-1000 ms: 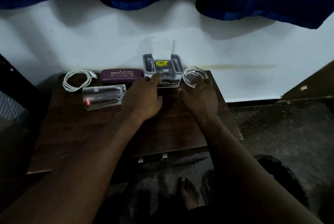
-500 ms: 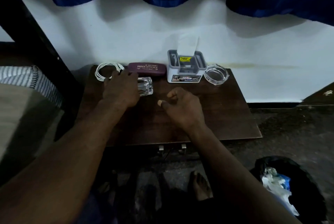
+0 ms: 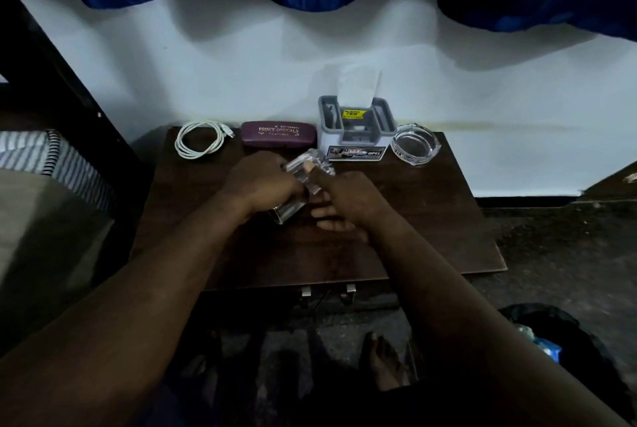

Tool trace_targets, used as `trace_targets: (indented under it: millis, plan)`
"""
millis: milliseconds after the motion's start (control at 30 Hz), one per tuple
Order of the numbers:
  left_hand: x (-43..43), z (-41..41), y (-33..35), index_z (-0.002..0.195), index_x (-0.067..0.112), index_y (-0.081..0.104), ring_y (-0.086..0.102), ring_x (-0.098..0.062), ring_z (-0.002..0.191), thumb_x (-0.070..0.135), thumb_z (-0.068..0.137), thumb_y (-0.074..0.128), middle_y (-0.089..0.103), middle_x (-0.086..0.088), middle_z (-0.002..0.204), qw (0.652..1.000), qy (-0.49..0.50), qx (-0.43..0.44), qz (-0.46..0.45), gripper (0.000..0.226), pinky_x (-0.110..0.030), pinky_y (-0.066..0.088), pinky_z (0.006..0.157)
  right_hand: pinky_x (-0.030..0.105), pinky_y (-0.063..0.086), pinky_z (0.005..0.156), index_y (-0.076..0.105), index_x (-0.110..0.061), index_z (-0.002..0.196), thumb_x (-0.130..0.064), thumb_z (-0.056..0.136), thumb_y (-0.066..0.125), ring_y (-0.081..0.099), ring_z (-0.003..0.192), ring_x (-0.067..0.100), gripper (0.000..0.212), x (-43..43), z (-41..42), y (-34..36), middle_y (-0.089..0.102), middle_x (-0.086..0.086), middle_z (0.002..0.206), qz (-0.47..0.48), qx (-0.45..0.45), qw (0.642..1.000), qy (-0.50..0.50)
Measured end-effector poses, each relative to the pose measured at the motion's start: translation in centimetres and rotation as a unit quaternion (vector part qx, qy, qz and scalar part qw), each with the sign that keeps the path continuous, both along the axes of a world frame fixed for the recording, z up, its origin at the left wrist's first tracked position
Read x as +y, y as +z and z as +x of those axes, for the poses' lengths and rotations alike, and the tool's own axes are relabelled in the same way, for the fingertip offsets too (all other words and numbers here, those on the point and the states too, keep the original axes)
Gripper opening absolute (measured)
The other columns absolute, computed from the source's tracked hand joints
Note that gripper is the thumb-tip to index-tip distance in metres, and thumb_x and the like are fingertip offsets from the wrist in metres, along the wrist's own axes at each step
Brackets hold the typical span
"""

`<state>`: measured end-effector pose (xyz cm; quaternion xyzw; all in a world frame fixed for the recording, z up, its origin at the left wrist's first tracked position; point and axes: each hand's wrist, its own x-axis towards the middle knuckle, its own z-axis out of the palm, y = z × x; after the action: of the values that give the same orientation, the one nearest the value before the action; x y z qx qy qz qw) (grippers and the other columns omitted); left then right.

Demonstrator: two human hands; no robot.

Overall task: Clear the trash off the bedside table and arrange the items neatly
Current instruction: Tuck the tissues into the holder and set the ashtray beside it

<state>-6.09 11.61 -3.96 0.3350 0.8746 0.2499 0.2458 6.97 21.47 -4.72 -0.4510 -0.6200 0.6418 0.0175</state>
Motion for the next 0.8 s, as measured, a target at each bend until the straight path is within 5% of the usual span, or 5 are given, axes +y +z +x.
trace_targets:
  millis: [200,367,500,667,800]
  plan:
    - [2.5,4.1,0.2,0.099,0.028,0.075,0.069,0.003,0.068,0.024,0.066,0.082,0.076,0.014,0.079,0.967,0.01,-0.153,0.206,0.034,-0.016,0.051,0.06,0.038,0.064,0.073,0.076,-0.013,0.112,-0.05,0.086,0.08,0.074,0.08,0.023,0.046,2.7,2.4,1.6,0.078,0.01,0.093,0.011,0.101,0.994,-0.036]
    - [6.0,7.1,-0.3,0.128,0.032,0.066,0.071,-0.01,0.1,0.024,0.075,0.085,0.074,0.008,0.114,0.956,-0.013,-0.143,0.257,0.057,-0.039,0.059,0.091,0.053,0.066,0.076,0.078,-0.021,0.096,-0.055,0.073,0.083,0.08,0.084,0.028,0.042,6.1,5.5,2.2,0.08,0.012,0.087,0.19,0.106,0.972,-0.088]
    - [8.6,9.3,-0.6,0.147,0.023,0.05,0.06,-0.014,0.124,0.031,0.074,0.087,0.061,0.002,0.141,0.961,-0.034,-0.066,0.267,0.082,-0.038,0.05,0.104,0.035,0.063,0.083,0.076,-0.027,0.104,-0.071,0.068,0.079,0.076,0.087,0.006,0.057,9.8,7.8,1.9,0.08,-0.01,0.091,0.34,0.032,0.919,-0.195]
    - [11.4,11.6,-1.4,0.149,0.02,0.046,0.063,-0.014,0.115,0.022,0.076,0.087,0.058,0.002,0.142,0.952,-0.042,-0.098,0.288,0.084,-0.037,0.055,0.098,0.017,0.046,0.068,0.066,-0.024,0.098,-0.077,0.064,0.077,0.056,0.07,-0.019,0.064,13.6,8.3,1.0,0.069,-0.019,0.078,0.375,0.03,0.874,-0.306]
    - [12.9,12.0,-2.7,0.144,0.022,0.049,0.065,-0.015,0.11,0.023,0.075,0.087,0.06,0.002,0.138,0.956,-0.04,-0.101,0.271,0.079,-0.036,0.056,0.094,0.02,0.045,0.068,0.059,-0.027,0.098,-0.078,0.064,0.077,0.063,0.075,0.003,0.064,15.2,7.2,0.4,0.067,-0.015,0.082,0.406,0.028,0.862,-0.302]
